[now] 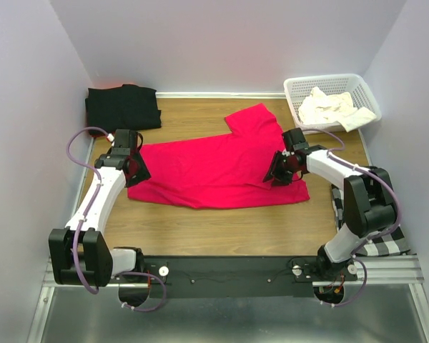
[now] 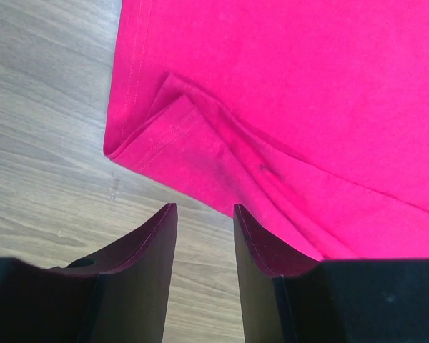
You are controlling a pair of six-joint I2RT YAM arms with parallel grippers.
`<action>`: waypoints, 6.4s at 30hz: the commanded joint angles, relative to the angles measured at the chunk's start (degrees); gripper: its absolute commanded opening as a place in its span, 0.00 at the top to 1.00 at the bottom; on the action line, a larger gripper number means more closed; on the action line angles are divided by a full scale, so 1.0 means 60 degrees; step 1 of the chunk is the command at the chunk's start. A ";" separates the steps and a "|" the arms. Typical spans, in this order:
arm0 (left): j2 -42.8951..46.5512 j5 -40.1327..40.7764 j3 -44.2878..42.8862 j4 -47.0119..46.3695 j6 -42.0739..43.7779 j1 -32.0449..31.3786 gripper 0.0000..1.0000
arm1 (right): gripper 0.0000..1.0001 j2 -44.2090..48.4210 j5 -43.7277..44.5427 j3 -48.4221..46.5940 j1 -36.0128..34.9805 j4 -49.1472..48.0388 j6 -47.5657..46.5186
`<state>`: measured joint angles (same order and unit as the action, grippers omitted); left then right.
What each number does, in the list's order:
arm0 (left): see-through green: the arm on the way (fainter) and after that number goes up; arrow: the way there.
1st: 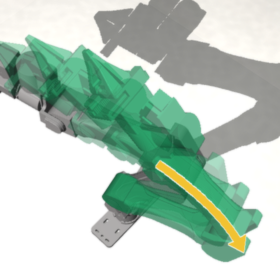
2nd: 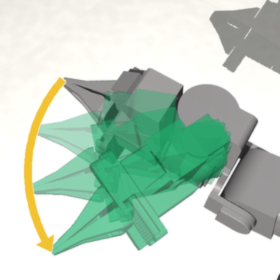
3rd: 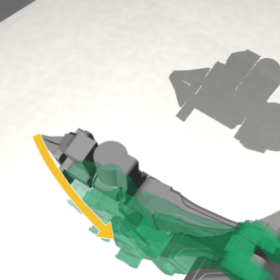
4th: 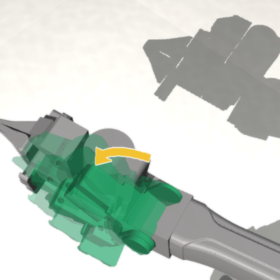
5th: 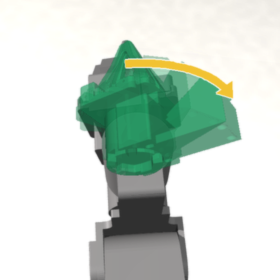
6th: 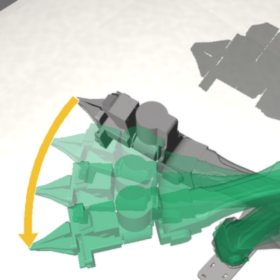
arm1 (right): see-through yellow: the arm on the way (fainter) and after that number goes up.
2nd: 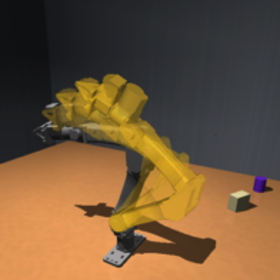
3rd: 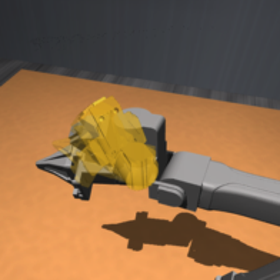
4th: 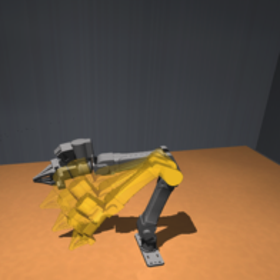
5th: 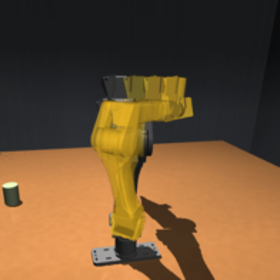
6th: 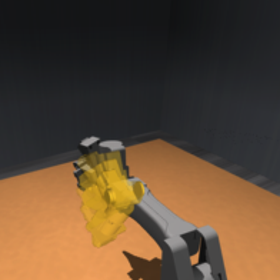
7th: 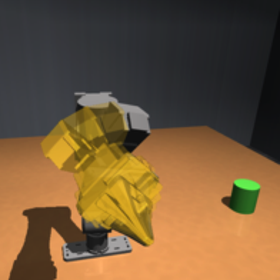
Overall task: Fold and stack the t-shirts
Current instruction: Fold the flattened tshirt in 1/3 of the way
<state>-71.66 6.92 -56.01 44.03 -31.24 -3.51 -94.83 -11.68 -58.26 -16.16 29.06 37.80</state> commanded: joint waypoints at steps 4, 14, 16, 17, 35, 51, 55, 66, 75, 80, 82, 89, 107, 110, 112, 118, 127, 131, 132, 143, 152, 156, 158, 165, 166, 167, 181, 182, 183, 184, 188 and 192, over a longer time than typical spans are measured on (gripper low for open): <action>-0.0054 0.0034 0.0253 -0.0190 0.0168 -0.0045 0.55 | 0.55 0.0013 -0.0001 0.0510 -0.0192 -0.0185 0.0453; -0.0362 0.0063 0.0282 -0.0292 0.0359 -0.0045 0.55 | 0.58 -0.0309 0.0086 0.0672 -0.0353 -0.0156 0.0526; -0.0391 0.0048 0.0326 -0.0322 0.0373 -0.0045 0.55 | 0.59 -0.0440 0.0174 0.0584 -0.0368 -0.0170 0.0526; -0.0405 0.0034 0.0340 -0.0336 0.0388 -0.0045 0.55 | 0.61 -0.0455 0.0204 0.0497 -0.0382 -0.0170 0.0526; -0.0435 0.0048 0.0414 -0.0424 0.0534 -0.0045 0.56 | 0.99 -0.0543 0.0467 -0.0294 -0.0543 -0.0068 0.0570; -0.0391 0.0078 0.0472 -0.0424 0.0608 -0.0045 0.58 | 0.99 -0.1581 0.0863 -0.2227 -0.0573 -0.0053 0.0058; -0.0406 0.0078 0.0414 -0.0439 0.0637 -0.0045 0.58 | 0.99 -0.2502 0.0878 -0.3339 -0.0602 -0.0039 -0.0249; -0.0332 0.0166 0.0340 -0.0351 0.0637 -0.0045 0.59 | 0.99 -0.4146 0.0146 -0.5158 -0.0821 -0.0068 -0.0675; -0.0683 0.0224 0.0297 -0.0570 0.0900 -0.0045 0.59 | 0.86 -0.3913 -0.0735 -0.4997 -0.0895 -0.0024 -0.1861; -0.1079 0.0093 0.0019 -0.0790 0.1281 -0.0045 0.59 | 0.51 -0.2991 0.0581 -0.4661 -0.0895 0.0224 -0.1950; -0.1401 -0.0010 -0.0084 -0.0878 0.1486 -0.0045 0.59 | 0.47 -0.2771 0.0964 -0.4266 -0.0895 0.0443 -0.1921; -0.2455 0.0121 -0.0449 -0.1303 0.1677 -0.0045 0.61 | 0.46 -0.2916 0.1727 -0.2903 -0.0880 0.0782 -0.1628; -0.6234 0.0370 -0.2910 -0.1523 0.0872 -0.0045 0.66 | 0.46 -0.3737 0.2063 -0.3136 -0.0207 0.1177 -0.1188; -0.6762 0.0253 -0.3290 -0.1494 0.0769 -0.0045 0.67 | 0.47 -0.3825 0.2196 -0.3312 -0.0075 0.1309 -0.1144; -0.7201 0.0122 -0.3554 -0.1465 0.0769 -0.0045 0.67 | 0.47 -0.3898 0.2225 -0.3327 0.0028 0.1339 -0.1144; -0.8344 -0.0156 -0.5253 -0.1377 0.0856 -0.0045 0.67 | 0.47 -0.4175 0.2254 -0.3678 0.0203 0.1382 -0.1217; -0.8040 -0.0186 -0.6472 -0.1375 0.1515 -0.0045 0.72 | 0.47 -0.4206 0.2138 -0.4557 0.0262 0.1514 -0.1144; -0.6940 -0.0186 -0.5974 -0.1553 0.1647 -0.0045 0.66 | 0.47 -0.3986 0.2094 -0.4558 0.0262 0.1529 -0.1217; -0.6678 -0.0172 -0.5944 -0.1494 0.1677 -0.0045 0.65 | 0.47 -0.3942 0.2065 -0.4558 0.0248 0.1543 -0.1246; -0.6265 -0.0332 -0.4772 -0.1333 0.1853 -0.0045 0.63 | 0.47 -0.3313 0.2006 -0.4426 0.0262 0.1558 -0.1232; -0.6470 -0.0055 -0.4201 -0.1289 0.1604 -0.0045 0.63 | 0.46 -0.2741 0.1639 -0.4426 0.0262 0.1588 -0.1188; -0.6631 0.0180 -0.3982 -0.1245 0.1575 -0.0045 0.63 | 0.46 -0.2565 0.1596 -0.4397 0.0248 0.1617 -0.1144; -0.6690 0.0268 -0.3922 -0.1259 0.1560 -0.0045 0.63 | 0.46 -0.2521 0.1596 -0.4397 0.0262 0.1631 -0.1159; -0.6851 0.0385 -0.3761 -0.1303 0.1560 -0.0045 0.64 | 0.46 -0.2521 0.1581 -0.4455 0.0248 0.1675 -0.1159; -0.6822 0.0400 -0.3732 -0.1303 0.1574 -0.0045 0.65 | 0.46 -0.2521 0.1581 -0.4470 0.0248 0.1690 -0.1159; -0.6764 0.0429 -0.3703 -0.1303 0.1560 -0.0045 0.67 | 0.46 -0.2521 0.1581 -0.4455 0.0262 0.1690 -0.1159; -0.5475 0.0605 -0.3263 -0.0674 0.1560 -0.0045 1.00 | 0.46 -0.2579 0.1537 -0.4426 0.0262 0.1719 -0.1144; -0.5387 0.0619 -0.3248 -0.0615 0.1560 -0.0045 1.00 | 0.46 -0.2579 0.1522 -0.4426 0.0248 0.1719 -0.1159; -0.5183 0.0634 -0.3161 -0.0571 0.1531 -0.0045 1.00 | 0.46 -0.2579 0.1537 -0.4426 0.0248 0.1719 -0.1159; -0.5080 0.0663 -0.3117 -0.0484 0.1545 -0.0045 1.00 | 0.46 -0.2565 0.1537 -0.4411 0.0248 0.1719 -0.1159; -0.4523 0.0663 -0.2912 -0.0191 0.1516 -0.0045 1.00 | 0.46 -0.2579 0.1522 -0.4382 0.0262 0.1719 -0.1173; -0.3908 0.0620 -0.2357 0.0015 0.1399 -0.0074 1.00 | 0.46 -0.2638 0.1522 -0.4382 0.0248 0.1719 -0.1188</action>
<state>-99.81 9.45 -73.34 40.99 -21.96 -3.53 -111.39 -2.13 -85.17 -14.90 38.33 31.00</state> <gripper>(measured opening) 0.010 0.537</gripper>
